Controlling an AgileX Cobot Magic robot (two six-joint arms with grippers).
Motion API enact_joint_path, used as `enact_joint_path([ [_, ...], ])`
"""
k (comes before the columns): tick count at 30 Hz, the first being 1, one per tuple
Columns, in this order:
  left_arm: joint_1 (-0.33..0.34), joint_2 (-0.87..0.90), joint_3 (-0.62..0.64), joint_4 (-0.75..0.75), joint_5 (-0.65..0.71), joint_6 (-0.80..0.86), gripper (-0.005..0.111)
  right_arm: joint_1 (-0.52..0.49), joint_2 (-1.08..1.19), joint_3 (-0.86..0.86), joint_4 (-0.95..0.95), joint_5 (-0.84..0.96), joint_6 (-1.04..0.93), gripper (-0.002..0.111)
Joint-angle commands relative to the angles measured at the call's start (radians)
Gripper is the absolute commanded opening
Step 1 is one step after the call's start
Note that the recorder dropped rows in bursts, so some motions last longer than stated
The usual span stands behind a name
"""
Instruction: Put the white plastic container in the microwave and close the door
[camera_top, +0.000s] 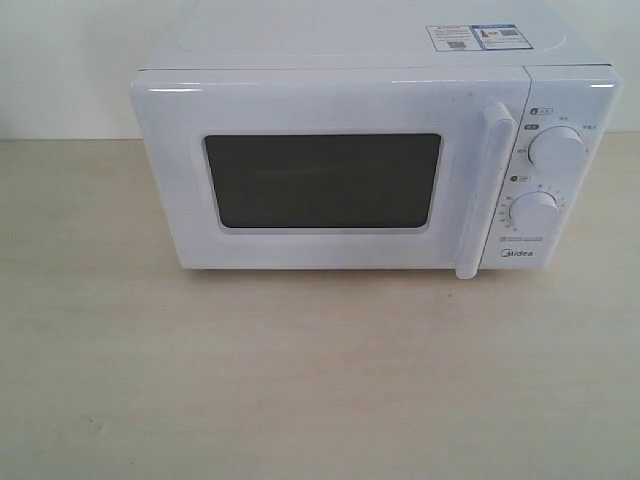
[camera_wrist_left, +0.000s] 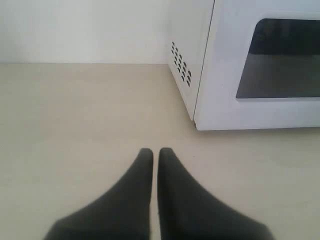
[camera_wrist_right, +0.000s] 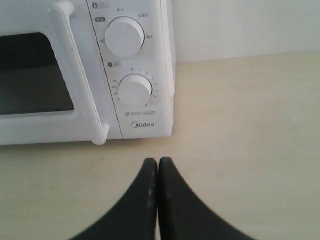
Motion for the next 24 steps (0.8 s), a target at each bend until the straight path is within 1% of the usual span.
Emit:
enact_joint_path([
  [1, 0.005, -0.001, 0.003, 0.004, -0.001, 0.003, 0.004, -0.003, -0.004, 0.004, -0.012, 0.020, -0.001, 0.000],
  [6, 0.005, -0.001, 0.003, 0.004, -0.001, 0.003, 0.004, -0.003, -0.004, 0.004, -0.029, 0.023, -0.014, 0.000],
  [10, 0.005, -0.001, 0.003, 0.004, -0.001, 0.003, 0.004, -0.003, -0.004, 0.004, -0.036, 0.028, -0.095, 0.000],
  [24, 0.005, -0.001, 0.003, 0.004, -0.001, 0.003, 0.004, -0.003, -0.004, 0.004, -0.024, 0.028, -0.087, 0.000],
])
